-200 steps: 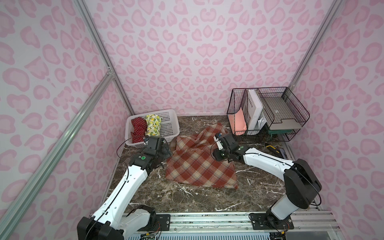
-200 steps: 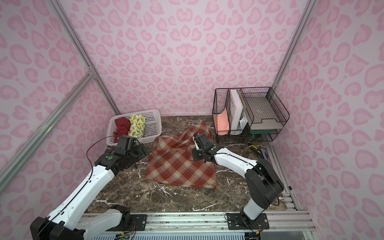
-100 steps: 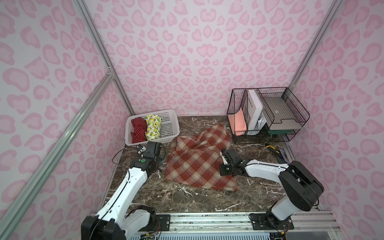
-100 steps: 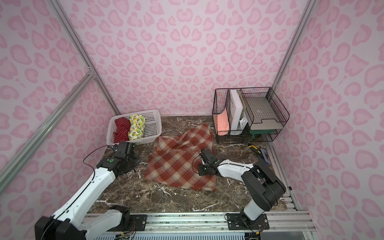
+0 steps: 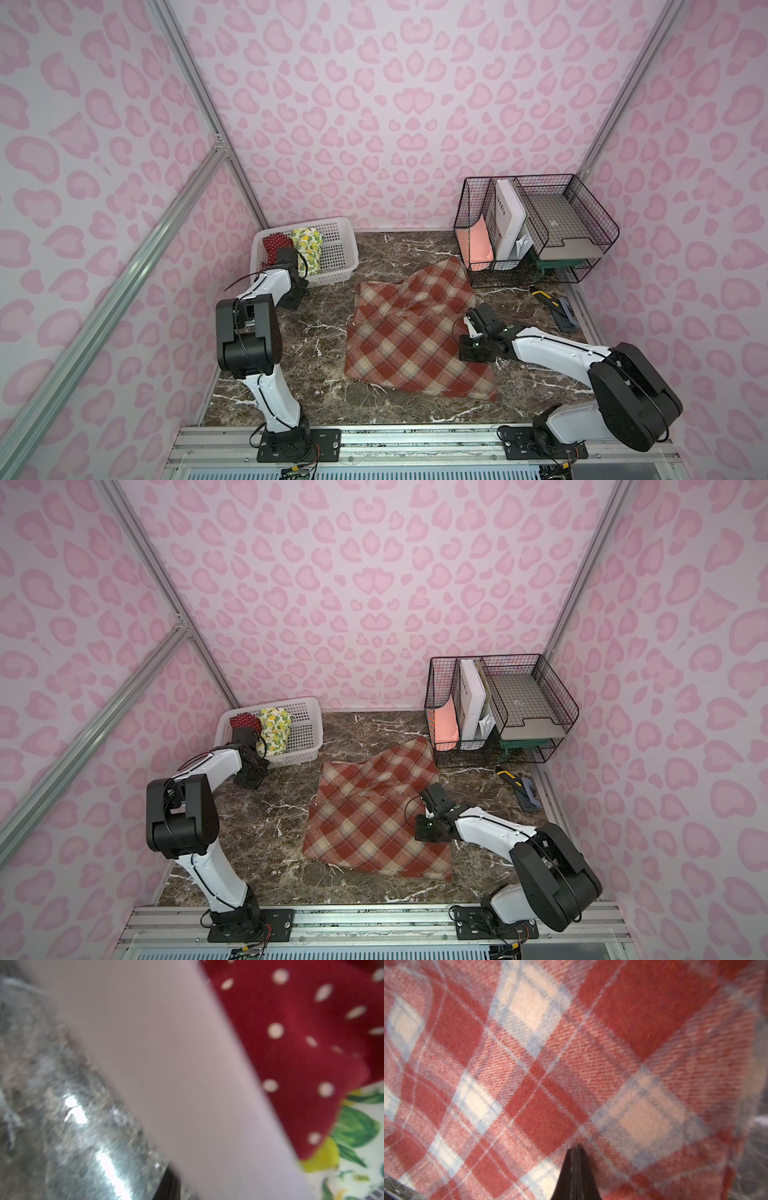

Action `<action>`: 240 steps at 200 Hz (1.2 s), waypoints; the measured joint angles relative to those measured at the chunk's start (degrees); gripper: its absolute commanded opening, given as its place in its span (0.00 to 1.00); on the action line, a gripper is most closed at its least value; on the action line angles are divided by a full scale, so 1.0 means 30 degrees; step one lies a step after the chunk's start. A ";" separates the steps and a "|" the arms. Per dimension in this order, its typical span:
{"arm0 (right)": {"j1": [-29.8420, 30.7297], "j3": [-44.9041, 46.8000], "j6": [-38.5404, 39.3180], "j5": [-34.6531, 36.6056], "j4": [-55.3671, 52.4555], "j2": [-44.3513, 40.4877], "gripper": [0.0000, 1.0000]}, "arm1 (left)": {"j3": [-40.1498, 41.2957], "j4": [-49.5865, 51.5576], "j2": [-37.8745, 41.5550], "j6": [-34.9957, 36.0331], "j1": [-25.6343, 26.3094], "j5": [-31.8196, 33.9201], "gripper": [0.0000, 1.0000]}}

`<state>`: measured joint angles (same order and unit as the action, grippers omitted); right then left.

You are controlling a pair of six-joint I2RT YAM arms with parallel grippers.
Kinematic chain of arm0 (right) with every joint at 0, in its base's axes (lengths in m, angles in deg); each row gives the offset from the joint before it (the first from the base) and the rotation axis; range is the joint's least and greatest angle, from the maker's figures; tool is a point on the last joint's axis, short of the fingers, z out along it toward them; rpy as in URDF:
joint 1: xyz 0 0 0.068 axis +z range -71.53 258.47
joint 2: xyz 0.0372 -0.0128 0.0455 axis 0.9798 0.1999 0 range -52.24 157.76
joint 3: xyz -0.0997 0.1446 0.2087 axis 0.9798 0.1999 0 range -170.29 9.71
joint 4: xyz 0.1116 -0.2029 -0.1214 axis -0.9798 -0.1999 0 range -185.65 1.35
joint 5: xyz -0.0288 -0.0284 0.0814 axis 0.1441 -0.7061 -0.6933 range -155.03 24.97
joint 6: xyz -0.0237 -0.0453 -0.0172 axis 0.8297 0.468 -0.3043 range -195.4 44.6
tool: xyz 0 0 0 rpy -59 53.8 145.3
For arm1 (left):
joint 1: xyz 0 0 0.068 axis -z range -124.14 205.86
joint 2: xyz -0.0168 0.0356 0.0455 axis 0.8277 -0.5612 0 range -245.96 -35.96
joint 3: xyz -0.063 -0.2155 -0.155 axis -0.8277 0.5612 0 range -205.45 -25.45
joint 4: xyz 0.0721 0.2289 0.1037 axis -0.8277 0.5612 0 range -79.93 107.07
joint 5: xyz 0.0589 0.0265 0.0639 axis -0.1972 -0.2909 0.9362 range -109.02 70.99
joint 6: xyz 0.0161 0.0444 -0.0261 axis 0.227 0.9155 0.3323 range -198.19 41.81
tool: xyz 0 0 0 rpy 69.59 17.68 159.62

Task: Roll up the skirts
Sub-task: Adjust the basket at the corner of the board, then flatten out the skirt at the center of the board.

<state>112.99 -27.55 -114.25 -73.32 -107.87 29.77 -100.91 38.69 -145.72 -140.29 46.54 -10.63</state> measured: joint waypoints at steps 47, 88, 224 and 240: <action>0.0372 -0.1428 0.0160 0.1464 -0.2550 -0.0466 0.10 | -0.5005 -0.0743 -0.3461 0.0809 -0.0415 -0.1960 0.37; 0.2433 -0.5799 0.1749 0.2055 -0.2710 0.1239 0.02 | -0.2987 -0.1428 -0.1894 0.0867 -0.0321 -0.4845 0.62; 0.9391 -0.5530 0.4000 -0.3679 0.5413 0.7796 0.00 | 0.9515 -0.0925 1.3121 0.1792 0.4211 -0.6557 0.71; 0.9326 -0.5180 0.3810 -0.3832 0.5085 0.7249 0.01 | 0.9435 -0.1311 1.2728 0.2157 0.4663 -0.6579 0.72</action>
<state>140.97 -43.09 -102.82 -84.82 -92.61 51.52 -72.61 34.75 -107.53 -133.82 60.53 -30.37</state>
